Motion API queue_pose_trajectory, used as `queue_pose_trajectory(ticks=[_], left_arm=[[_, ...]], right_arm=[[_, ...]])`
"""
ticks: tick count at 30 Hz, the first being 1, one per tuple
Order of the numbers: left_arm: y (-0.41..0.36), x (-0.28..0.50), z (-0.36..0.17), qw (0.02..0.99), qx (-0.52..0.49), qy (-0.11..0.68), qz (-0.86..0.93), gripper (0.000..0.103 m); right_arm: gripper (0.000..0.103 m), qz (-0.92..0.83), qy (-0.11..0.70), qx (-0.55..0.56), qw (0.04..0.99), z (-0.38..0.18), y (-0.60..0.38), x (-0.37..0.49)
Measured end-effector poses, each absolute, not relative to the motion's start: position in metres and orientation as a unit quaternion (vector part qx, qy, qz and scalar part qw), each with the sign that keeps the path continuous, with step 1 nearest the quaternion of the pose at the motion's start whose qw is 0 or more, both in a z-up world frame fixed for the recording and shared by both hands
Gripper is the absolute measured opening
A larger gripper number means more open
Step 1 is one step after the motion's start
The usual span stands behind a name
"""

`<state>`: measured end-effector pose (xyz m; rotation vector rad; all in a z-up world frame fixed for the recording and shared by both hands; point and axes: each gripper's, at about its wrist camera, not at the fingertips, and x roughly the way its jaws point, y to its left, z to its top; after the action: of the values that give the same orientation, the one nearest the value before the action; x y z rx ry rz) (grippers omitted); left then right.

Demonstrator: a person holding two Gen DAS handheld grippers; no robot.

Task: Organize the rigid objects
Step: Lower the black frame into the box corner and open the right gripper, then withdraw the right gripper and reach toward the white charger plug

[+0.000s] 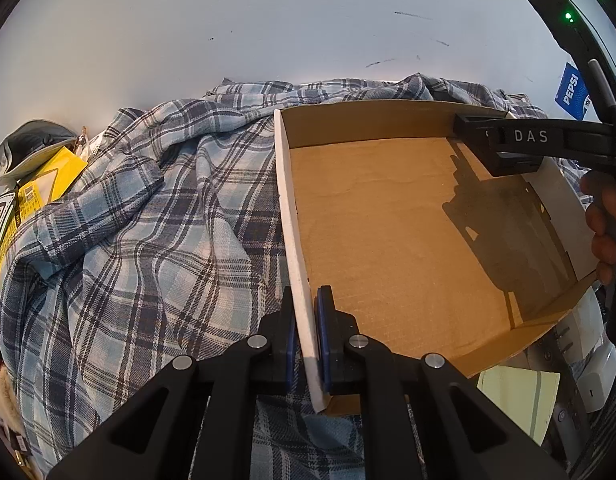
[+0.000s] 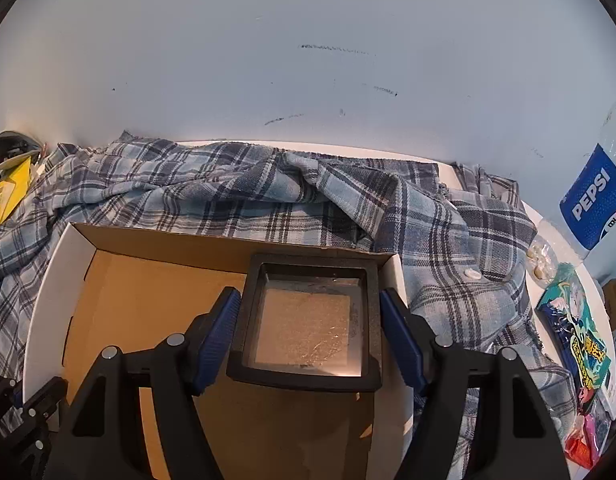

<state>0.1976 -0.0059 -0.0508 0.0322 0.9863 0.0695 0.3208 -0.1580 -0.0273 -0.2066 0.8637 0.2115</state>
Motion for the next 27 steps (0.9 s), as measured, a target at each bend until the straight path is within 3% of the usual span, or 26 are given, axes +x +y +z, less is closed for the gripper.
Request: queue_pose_trajectory(ticks=[5, 10, 12, 15, 27], left_arm=[[-0.006, 0.198, -0.051, 0.88, 0.013, 0.474, 0.031, 0.01], [-0.006, 0.198, -0.051, 0.88, 0.013, 0.474, 0.03, 0.01], [-0.007, 0.198, -0.051, 0.88, 0.016, 0.474, 0.03, 0.01], [-0.007, 0.197, -0.051, 0.88, 0.013, 0.475, 0.028, 0.01], [-0.006, 0.197, -0.051, 0.88, 0.011, 0.475, 0.028, 0.01]], right_arm=[[0.072, 0.104, 0.418, -0.117, 0.895, -0.028, -0.156, 0.32], [0.082, 0.128, 0.379, -0.121, 0.909, -0.013, -0.159, 0.301], [0.096, 0.137, 0.351, -0.129, 0.917, -0.003, -0.16, 0.286], [0.102, 0.166, 0.317, -0.105, 0.928, 0.012, -0.173, 0.261], [0.103, 0.196, 0.239, -0.073, 0.948, 0.034, -0.234, 0.184]])
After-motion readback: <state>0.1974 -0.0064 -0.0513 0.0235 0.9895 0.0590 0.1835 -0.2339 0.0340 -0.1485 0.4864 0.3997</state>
